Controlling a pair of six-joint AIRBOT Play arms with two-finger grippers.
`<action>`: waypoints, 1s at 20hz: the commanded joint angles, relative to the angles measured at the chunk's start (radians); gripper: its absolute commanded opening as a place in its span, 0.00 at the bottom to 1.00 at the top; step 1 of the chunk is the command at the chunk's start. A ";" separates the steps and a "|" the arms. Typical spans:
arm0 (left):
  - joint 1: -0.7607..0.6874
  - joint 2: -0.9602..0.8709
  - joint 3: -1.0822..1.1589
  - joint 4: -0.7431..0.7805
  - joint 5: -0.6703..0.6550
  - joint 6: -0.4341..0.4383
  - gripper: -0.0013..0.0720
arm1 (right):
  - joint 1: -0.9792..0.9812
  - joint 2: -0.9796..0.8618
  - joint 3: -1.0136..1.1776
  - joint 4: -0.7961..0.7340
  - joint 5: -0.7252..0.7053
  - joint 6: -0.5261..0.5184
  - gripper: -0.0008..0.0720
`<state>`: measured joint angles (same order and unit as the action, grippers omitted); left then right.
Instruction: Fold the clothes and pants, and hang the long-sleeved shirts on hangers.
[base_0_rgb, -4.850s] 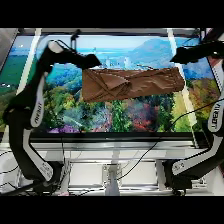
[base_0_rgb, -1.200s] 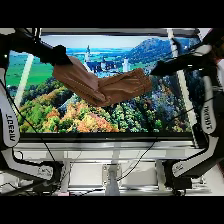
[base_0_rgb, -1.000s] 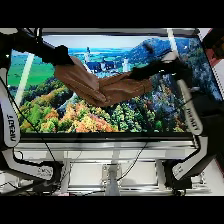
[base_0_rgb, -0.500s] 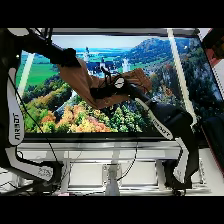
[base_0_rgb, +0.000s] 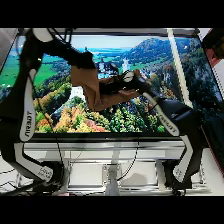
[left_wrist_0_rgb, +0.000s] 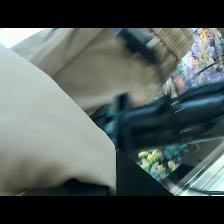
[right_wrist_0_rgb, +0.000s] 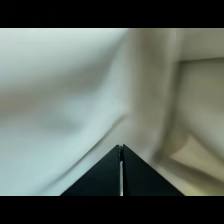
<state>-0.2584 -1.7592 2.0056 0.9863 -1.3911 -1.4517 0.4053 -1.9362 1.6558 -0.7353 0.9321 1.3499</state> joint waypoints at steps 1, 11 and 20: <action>-0.103 -0.069 0.000 -0.008 0.131 0.000 0.03 | -0.156 0.113 -0.001 -0.155 0.217 -0.068 0.06; -0.364 -0.285 0.000 -0.050 0.735 -0.002 0.06 | -0.557 0.415 -0.001 -0.254 0.351 -0.087 0.06; -0.327 -0.282 0.000 -0.125 0.710 0.000 0.98 | -0.620 0.428 -0.001 -0.310 0.151 -0.088 0.06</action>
<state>-0.6106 -2.0586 2.0048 0.8700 -0.6739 -1.4517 -0.2024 -1.5120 1.6547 -1.0241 1.1854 1.2625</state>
